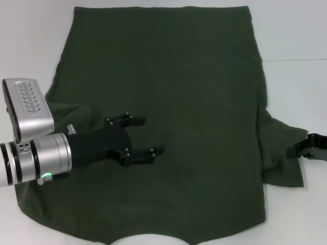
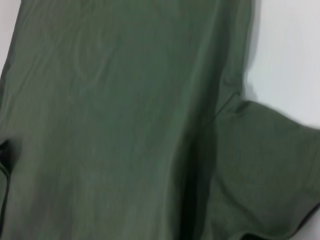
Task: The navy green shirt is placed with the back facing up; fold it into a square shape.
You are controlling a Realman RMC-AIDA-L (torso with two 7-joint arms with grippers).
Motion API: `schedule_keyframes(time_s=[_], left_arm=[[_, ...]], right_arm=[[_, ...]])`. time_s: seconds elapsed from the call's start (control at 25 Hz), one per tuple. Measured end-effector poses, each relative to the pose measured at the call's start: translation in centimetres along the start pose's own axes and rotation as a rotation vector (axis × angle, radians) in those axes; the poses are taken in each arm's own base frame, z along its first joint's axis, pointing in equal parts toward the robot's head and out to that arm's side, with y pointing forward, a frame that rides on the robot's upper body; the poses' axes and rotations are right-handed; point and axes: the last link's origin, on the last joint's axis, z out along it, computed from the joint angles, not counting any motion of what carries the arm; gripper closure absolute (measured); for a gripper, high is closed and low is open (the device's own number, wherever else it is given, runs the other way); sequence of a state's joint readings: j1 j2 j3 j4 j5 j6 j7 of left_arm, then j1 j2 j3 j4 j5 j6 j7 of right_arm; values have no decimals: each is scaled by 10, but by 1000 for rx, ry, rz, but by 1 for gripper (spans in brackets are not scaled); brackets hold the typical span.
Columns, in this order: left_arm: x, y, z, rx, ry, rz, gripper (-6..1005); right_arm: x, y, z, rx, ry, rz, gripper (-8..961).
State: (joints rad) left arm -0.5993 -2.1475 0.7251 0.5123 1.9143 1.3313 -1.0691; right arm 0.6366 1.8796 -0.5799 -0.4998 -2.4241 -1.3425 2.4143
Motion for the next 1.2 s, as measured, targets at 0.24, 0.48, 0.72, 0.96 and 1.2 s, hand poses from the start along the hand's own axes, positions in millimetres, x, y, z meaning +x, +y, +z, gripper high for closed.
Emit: schedule_keyframes(time_s=[0.24,0.48,0.72,0.96,1.2], left_arm=[[0,0,0,-1,0,1,94],[0,0,0,0,0,0,94],[-1,0,-1,1,-1,-4,94],[-1,0,-1,2,-2,-11,95],[0,-2,-3,2,-1,-18,95]], right_arm=[[-3,1,-2,1,-2,-15,925],[-8,-1,-15,-1,2,-36,934],[-16,-1,-31,8,-7,-76,933],[-19,1,-39,12,12,-108,932],[-20,2,-48,42,46,-145,931]])
